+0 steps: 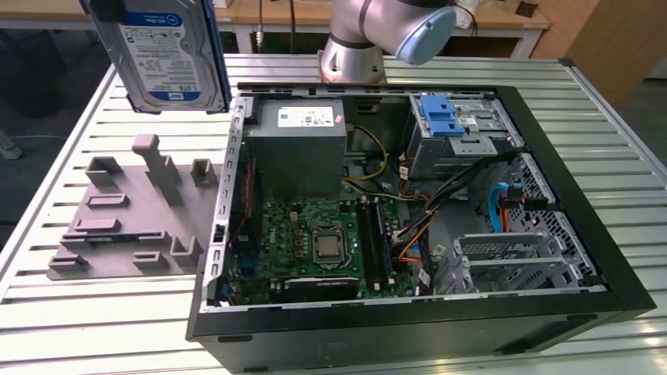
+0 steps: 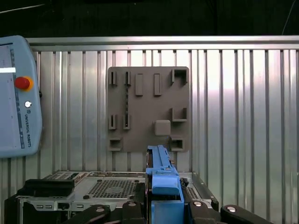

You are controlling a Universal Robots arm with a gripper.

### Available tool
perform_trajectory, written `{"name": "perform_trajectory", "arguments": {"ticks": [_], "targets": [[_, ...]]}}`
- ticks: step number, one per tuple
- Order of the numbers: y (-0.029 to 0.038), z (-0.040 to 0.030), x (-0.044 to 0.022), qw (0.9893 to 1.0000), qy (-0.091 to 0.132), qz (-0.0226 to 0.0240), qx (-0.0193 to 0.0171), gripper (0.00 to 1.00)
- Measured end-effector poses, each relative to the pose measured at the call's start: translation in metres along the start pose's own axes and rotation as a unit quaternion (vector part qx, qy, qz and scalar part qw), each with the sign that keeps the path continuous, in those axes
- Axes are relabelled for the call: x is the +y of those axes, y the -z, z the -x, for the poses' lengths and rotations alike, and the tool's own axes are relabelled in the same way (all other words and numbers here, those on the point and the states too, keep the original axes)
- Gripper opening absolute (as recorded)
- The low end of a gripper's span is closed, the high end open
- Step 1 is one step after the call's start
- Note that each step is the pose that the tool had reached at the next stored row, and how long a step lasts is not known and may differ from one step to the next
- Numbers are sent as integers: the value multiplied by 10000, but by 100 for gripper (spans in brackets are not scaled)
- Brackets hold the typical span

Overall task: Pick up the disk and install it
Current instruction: 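Pick up the disk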

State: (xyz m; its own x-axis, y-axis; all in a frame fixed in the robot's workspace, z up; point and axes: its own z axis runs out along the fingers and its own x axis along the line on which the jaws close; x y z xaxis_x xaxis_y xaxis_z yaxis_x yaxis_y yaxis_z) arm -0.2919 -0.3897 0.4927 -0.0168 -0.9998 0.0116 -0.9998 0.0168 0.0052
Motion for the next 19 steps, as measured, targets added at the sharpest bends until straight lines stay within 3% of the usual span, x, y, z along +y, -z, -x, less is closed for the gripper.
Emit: {"name": "perform_trajectory", "arguments": {"ticks": [3, 11, 19], "targets": [[0, -18, -67, 10000, 0, 0, 0, 36], [1, -38, -167, 10000, 0, 0, 0, 36], [0, -90, -210, 10000, 0, 0, 0, 36]]}}
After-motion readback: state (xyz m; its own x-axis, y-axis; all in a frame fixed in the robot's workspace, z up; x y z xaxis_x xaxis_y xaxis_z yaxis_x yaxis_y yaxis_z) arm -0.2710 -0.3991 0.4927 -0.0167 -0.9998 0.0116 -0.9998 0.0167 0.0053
